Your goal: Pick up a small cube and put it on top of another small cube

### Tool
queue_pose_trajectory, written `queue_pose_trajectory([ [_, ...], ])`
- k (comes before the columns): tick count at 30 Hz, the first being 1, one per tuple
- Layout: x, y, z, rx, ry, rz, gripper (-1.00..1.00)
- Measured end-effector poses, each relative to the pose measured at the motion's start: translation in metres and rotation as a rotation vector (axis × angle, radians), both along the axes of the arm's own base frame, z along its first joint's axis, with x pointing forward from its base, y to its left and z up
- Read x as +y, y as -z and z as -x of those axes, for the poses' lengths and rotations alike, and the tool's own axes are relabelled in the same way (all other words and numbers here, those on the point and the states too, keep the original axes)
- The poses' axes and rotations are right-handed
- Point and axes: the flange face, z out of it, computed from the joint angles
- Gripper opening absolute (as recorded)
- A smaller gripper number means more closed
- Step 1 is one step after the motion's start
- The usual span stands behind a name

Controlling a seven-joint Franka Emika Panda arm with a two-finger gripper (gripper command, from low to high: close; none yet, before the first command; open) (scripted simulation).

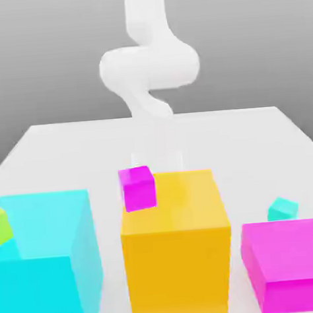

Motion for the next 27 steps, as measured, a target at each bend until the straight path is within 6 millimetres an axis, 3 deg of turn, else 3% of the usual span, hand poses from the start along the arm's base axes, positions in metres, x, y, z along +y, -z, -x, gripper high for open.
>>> queue_pose_trajectory([
  [5,0.072,0.1,-0.035,0.153,-0.163,0.008,0.0],
  [8,0.117,0.161,-0.038,0.241,-0.255,0.028,0.0],
  [11,0.159,0.222,-0.028,0.327,-0.344,0.059,0.0],
  [15,0.208,0.301,0.003,0.436,-0.459,0.117,0.0],
  [19,0.241,0.376,0.05,0.538,-0.568,0.195,0.0],
  [24,0.266,0.459,0.129,0.643,-0.721,0.324,0.0],
  [27,0.261,0.49,0.13,0.66,-0.711,0.332,0.0],
])
